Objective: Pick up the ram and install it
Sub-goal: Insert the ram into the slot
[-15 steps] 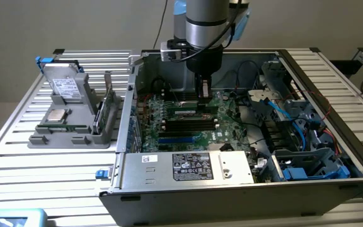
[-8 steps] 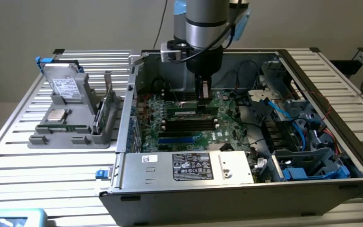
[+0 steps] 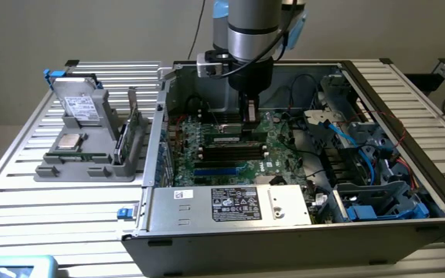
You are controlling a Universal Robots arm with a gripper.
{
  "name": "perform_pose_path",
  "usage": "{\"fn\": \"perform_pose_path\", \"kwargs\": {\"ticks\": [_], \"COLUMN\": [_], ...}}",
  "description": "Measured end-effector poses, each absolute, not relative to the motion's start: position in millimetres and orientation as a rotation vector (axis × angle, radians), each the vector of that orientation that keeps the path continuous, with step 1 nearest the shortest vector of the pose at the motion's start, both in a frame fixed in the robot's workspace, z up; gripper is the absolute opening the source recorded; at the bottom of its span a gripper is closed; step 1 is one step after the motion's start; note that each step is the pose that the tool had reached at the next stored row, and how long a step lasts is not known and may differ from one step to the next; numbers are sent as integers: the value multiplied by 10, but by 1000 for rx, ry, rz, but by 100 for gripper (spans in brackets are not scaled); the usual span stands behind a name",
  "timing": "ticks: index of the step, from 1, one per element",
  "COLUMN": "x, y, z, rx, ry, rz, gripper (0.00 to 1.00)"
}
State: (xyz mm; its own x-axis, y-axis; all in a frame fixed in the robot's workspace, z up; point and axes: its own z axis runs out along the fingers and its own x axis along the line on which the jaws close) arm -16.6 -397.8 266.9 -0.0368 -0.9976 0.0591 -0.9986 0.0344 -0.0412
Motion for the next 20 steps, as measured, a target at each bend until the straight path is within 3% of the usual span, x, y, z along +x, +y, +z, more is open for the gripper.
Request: {"fn": "perform_pose_path", "kwargs": {"ticks": [20], "x": [-162], "y": [-3962], "z": [2561], "rx": [2185], "ry": [-2207], "rz": [121], "gripper": [12]}}
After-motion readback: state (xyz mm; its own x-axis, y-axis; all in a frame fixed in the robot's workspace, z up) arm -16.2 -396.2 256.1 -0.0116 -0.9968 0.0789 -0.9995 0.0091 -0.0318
